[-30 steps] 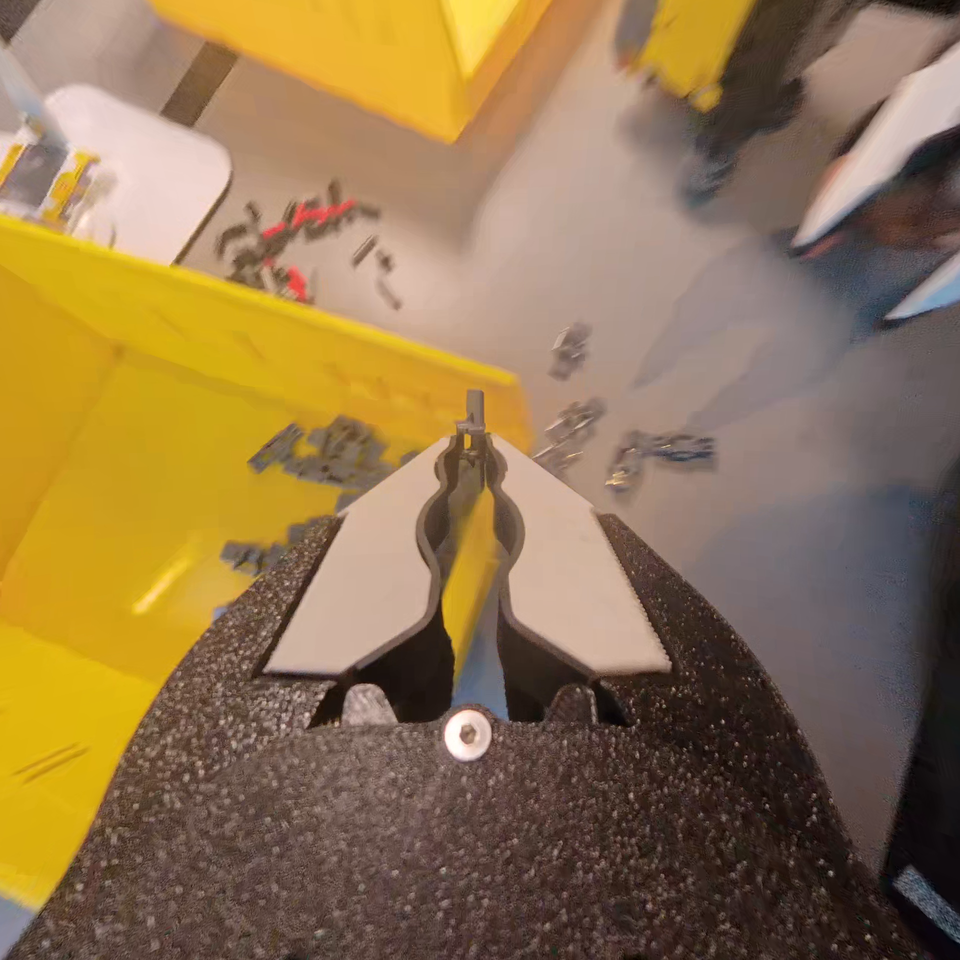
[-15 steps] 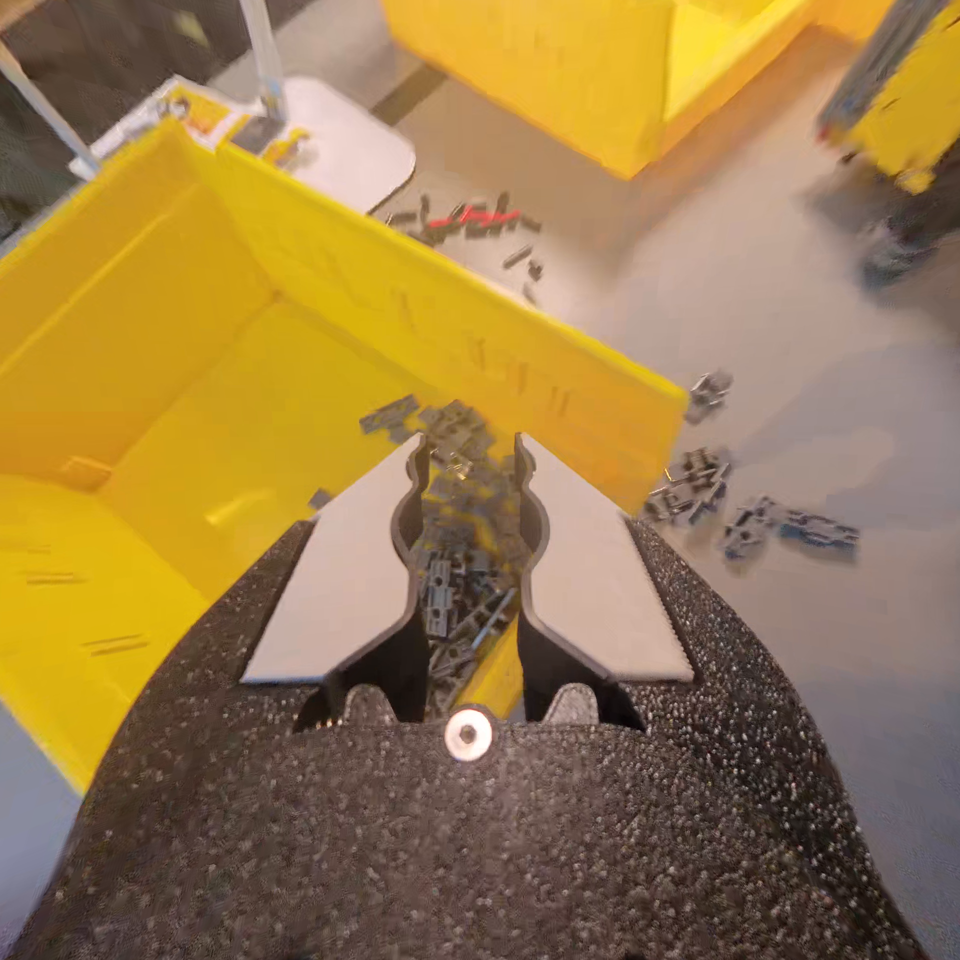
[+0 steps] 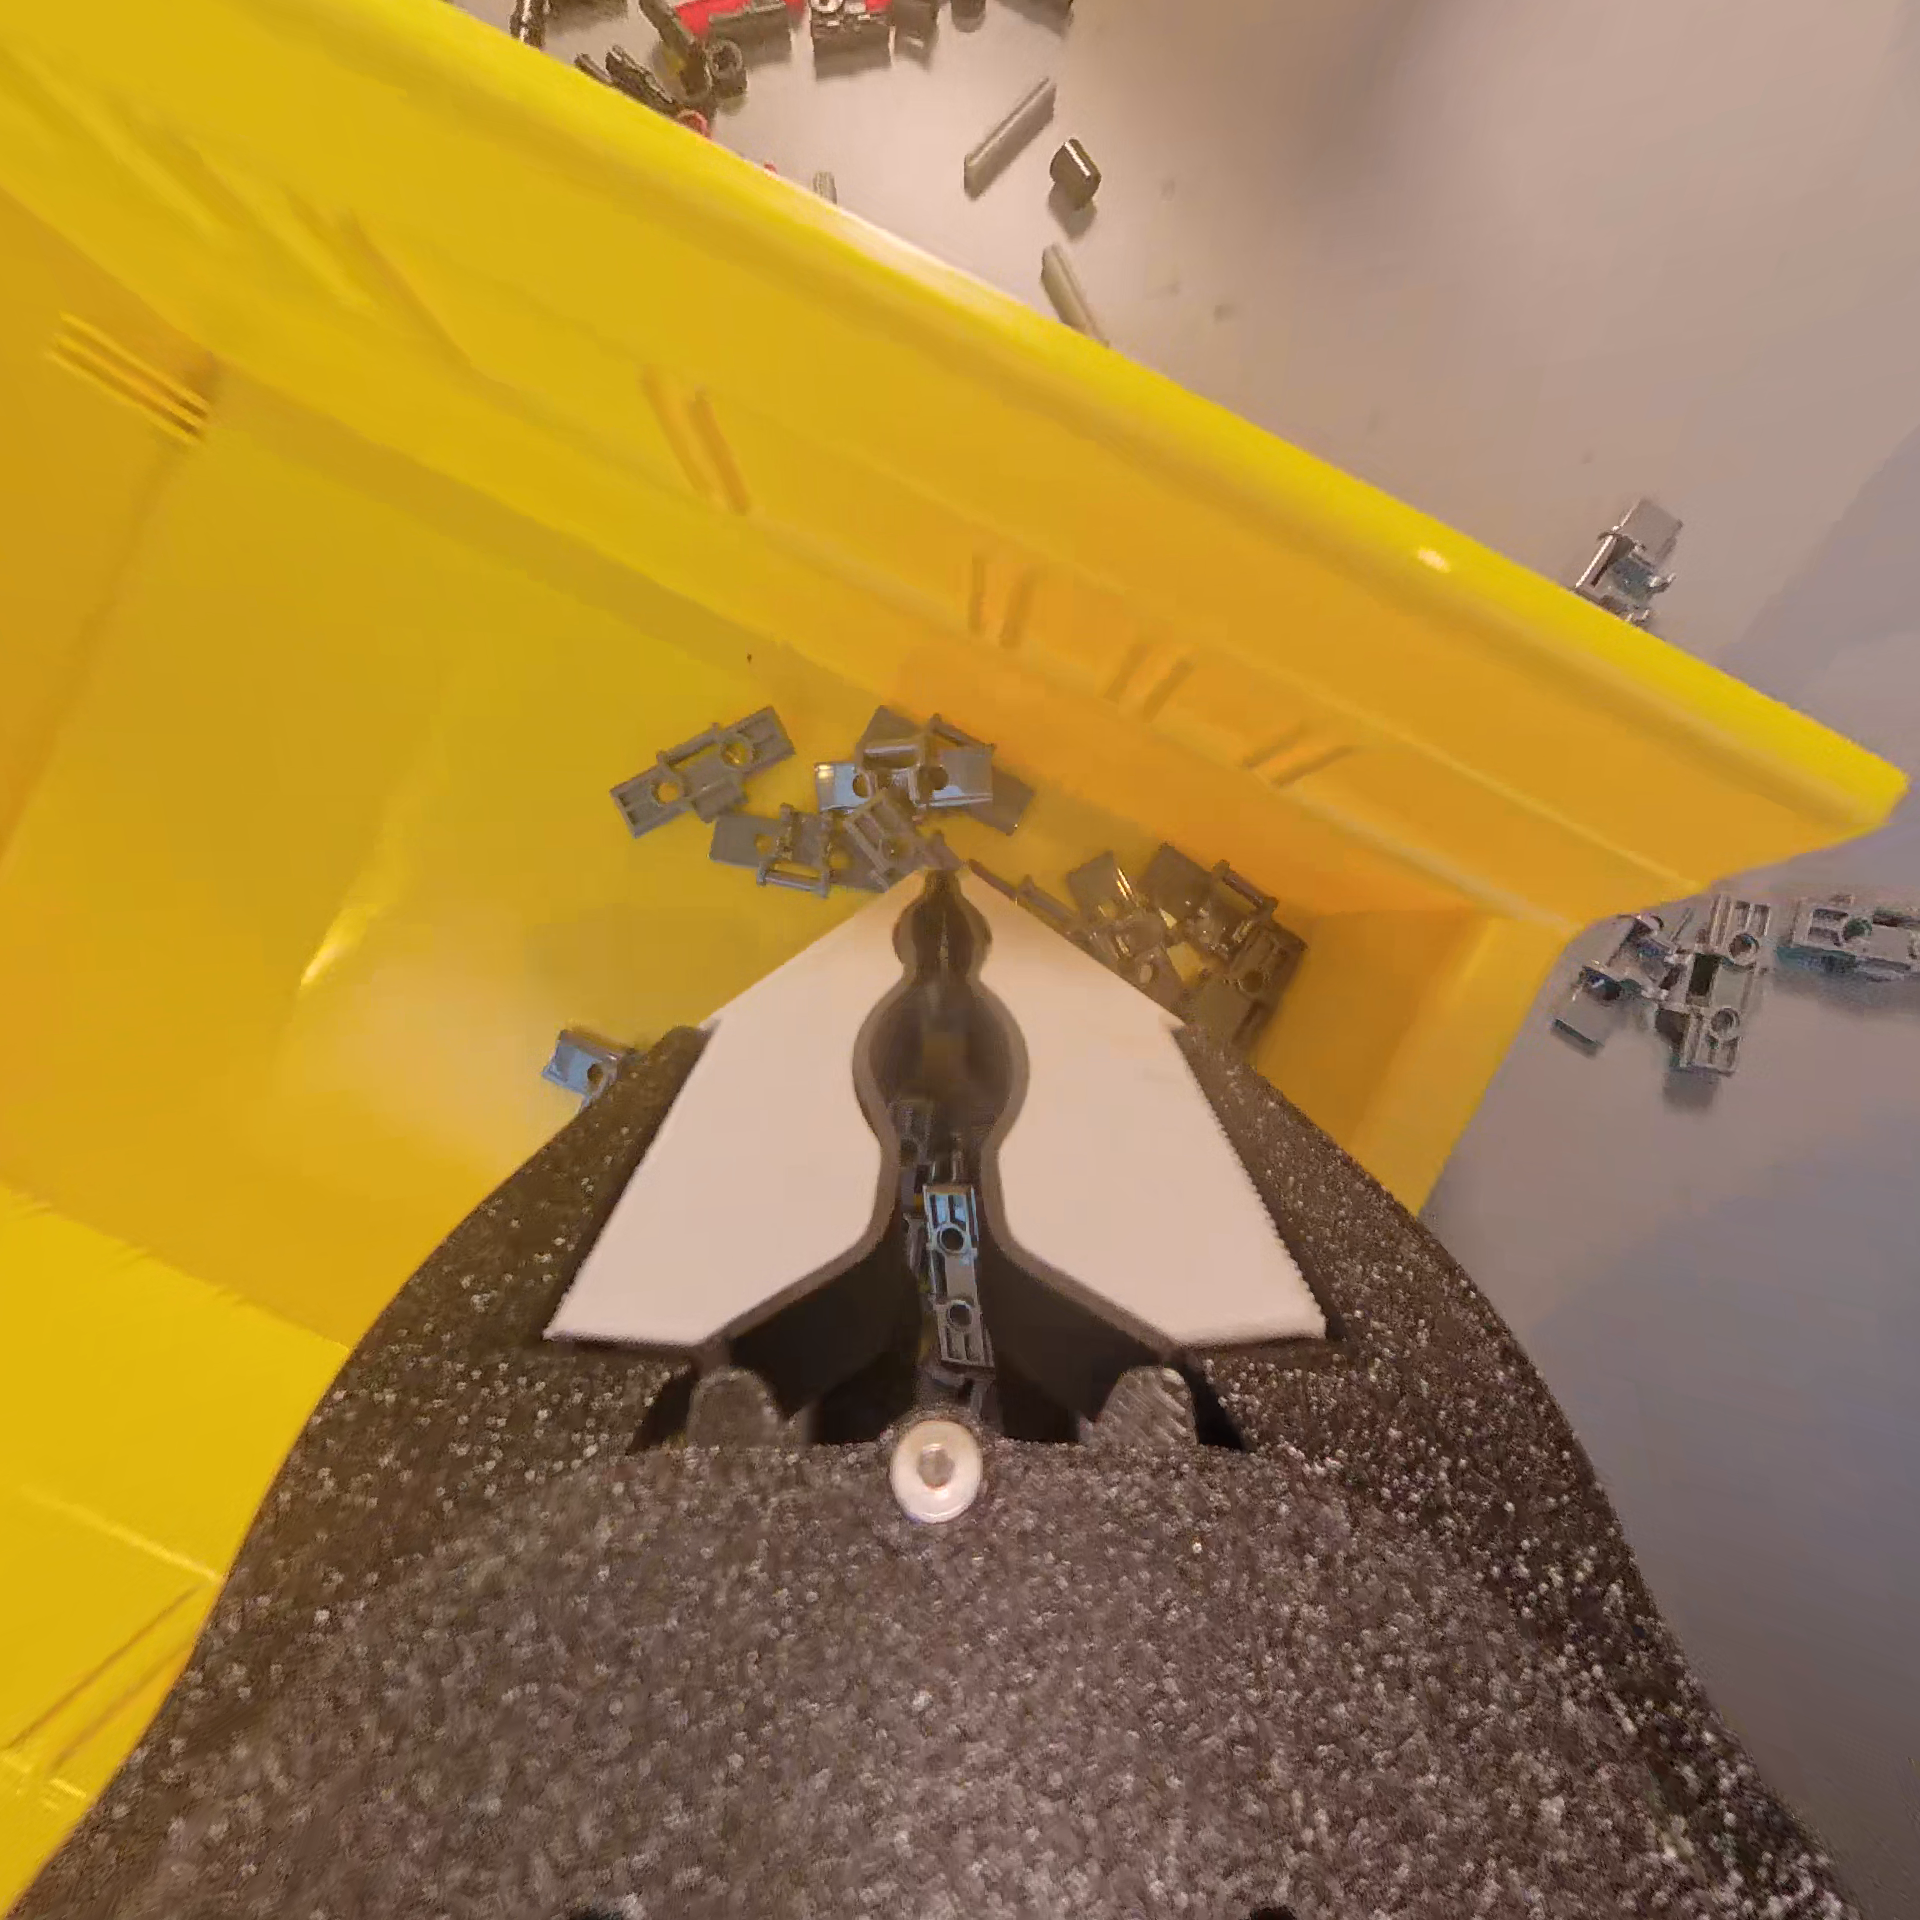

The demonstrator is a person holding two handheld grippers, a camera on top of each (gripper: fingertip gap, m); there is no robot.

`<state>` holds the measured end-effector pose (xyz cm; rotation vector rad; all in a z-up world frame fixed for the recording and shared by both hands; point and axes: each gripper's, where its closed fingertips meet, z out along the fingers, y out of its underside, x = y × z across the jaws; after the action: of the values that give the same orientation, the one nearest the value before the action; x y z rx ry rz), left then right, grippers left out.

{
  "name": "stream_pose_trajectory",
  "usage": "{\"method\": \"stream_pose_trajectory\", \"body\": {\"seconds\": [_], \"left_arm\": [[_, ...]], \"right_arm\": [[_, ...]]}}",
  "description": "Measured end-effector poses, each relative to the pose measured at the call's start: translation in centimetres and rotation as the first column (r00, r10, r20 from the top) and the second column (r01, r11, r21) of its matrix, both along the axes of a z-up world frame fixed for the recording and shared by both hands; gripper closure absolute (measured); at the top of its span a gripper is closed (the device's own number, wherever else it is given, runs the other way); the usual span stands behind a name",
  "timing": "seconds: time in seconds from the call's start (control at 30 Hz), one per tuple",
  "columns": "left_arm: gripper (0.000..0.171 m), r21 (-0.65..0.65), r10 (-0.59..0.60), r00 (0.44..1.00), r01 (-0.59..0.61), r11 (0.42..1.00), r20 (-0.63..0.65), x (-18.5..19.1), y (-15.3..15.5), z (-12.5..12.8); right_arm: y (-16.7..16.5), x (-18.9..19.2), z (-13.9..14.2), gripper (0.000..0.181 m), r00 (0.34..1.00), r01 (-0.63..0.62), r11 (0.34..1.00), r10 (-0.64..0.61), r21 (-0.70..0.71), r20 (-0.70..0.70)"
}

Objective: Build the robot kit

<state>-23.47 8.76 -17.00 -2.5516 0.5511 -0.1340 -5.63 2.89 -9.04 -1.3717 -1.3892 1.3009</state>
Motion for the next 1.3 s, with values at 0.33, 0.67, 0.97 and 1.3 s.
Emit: {"method": "stream_pose_trajectory", "body": {"seconds": [0.33, 0.67, 0.97, 1.3], "left_arm": [[0.159, -0.040, 0.062, 0.998, -0.060, 0.997, 0.034, -0.5, 0.7, -1.2], [0.171, 0.141, 0.007, 1.000, -0.011, 0.990, 0.028, 0.1, 0.0, 3.9], [0.171, 0.237, -0.036, 0.995, 0.013, 0.971, 0.091, 2.2, -2.1, 6.3], [0.171, 0.169, 0.021, 0.997, -0.034, 0.985, 0.077, 0.0, -0.7, 3.6]], "right_arm": [[-0.6, -0.5, 0.4, 0.146, 1.000, -0.018, 1.000, 0.018, 0.024, -0.011], [0.2, 0.5, 0.4, 0.146, 1.000, 0.014, 1.000, -0.014, -0.006, -0.019], [-0.5, -0.1, 0.8, 0.146, 0.999, -0.011, 1.000, 0.011, 0.011, -0.031], [-0.2, 0.1, 0.4, 0.146, 1.000, 0.002, 1.000, -0.001, 0.005, -0.019]]}}
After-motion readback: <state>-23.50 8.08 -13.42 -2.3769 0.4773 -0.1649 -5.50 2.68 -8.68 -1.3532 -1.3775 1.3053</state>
